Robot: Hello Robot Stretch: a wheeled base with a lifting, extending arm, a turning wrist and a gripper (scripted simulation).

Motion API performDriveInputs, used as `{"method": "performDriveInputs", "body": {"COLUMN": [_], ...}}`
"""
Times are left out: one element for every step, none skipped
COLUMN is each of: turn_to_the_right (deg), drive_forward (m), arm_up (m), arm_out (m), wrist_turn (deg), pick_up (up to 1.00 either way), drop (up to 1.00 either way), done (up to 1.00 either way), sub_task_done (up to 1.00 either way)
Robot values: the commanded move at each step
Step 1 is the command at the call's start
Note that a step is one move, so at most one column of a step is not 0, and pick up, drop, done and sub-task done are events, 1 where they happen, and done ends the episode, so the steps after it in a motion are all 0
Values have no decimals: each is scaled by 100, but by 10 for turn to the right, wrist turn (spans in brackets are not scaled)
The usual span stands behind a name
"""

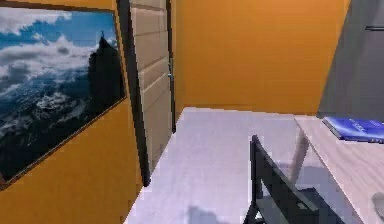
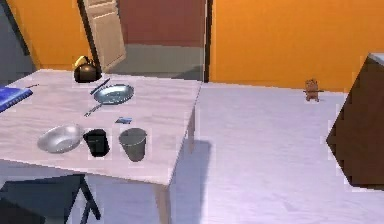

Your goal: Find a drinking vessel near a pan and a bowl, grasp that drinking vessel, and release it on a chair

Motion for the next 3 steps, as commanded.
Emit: {"method": "performDriveInputs", "body": {"turn_to_the_right": [-210,0,450], "drive_forward": [0,15,0], "arm_up": [0,0,0], "arm_out": [0,0,0], "wrist_turn": [0,0,0], "pick_up": [0,0,0], "drop": [0,0,0], "done": [0,0,0], "sub_task_done": [0,0,0]}}
